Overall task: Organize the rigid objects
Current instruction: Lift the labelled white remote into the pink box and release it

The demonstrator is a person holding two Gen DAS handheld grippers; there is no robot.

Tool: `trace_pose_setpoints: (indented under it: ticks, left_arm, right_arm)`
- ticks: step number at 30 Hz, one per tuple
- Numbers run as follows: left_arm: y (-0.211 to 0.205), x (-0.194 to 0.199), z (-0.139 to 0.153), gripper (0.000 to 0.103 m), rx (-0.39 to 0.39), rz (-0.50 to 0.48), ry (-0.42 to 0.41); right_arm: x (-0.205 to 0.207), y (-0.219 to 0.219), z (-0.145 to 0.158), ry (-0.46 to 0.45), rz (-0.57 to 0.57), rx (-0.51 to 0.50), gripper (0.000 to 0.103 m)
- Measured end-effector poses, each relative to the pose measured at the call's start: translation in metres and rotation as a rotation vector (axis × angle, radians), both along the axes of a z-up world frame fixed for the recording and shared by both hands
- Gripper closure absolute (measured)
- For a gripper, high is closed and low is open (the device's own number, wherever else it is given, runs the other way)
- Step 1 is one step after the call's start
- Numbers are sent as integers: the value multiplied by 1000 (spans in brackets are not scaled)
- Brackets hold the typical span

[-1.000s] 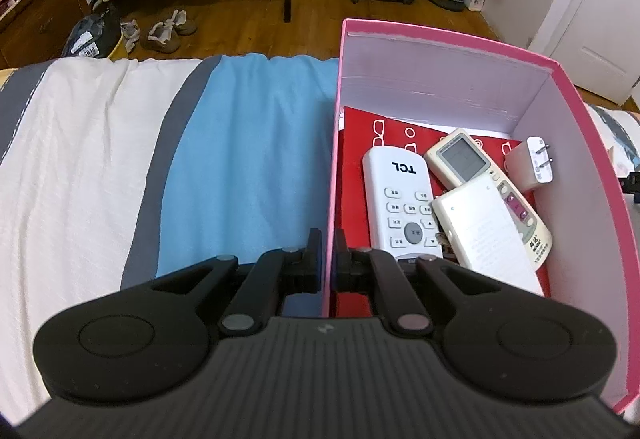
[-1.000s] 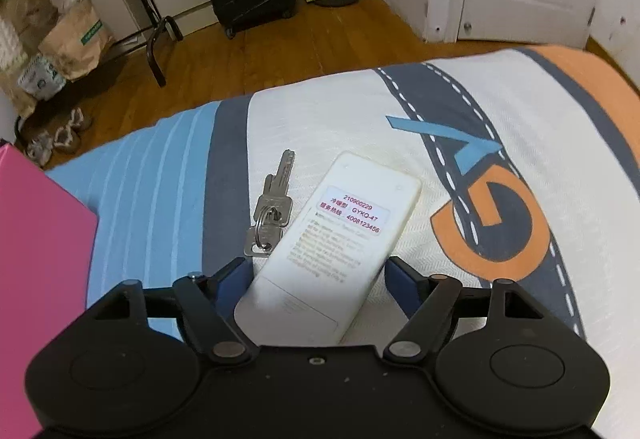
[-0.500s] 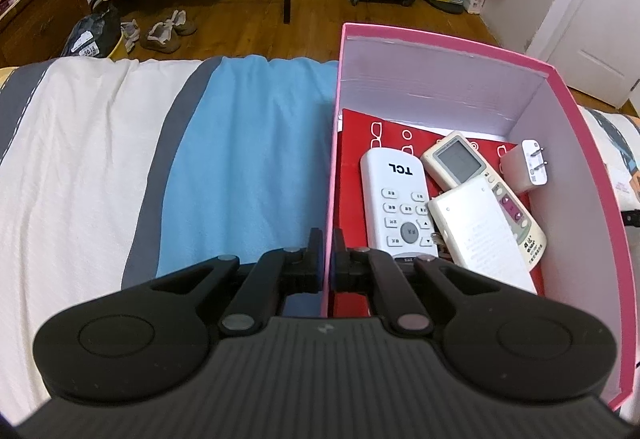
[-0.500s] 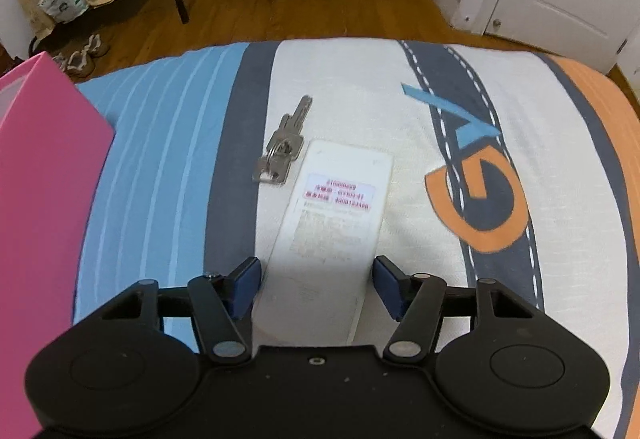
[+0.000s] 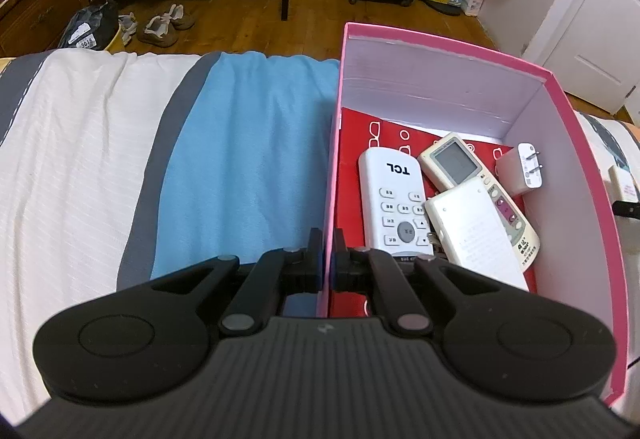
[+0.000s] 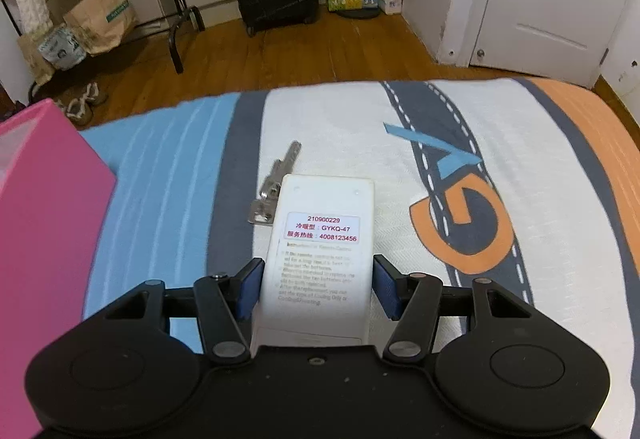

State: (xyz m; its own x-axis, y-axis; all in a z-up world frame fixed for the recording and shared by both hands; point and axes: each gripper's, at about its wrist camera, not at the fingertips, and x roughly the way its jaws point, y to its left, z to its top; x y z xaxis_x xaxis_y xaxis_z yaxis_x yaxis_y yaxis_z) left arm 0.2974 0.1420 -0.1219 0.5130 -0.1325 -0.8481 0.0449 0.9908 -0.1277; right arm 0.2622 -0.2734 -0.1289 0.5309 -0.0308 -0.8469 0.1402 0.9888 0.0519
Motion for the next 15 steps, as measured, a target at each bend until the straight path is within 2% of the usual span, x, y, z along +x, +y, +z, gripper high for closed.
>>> trace_pose_setpoints:
  ticks: [7,11,15]
  left_arm:
    - [1,-1,1,100,-5,4,1]
    - [2,-3,2,100,-11,8,-6]
    - [3,-5,4,100,0,5,-14]
  right_arm:
    - [-22,10,30,-81,23,41,40]
    - [-42,30,65,-190,86,189,40]
    - [-57,72,96,-265,223,298,40]
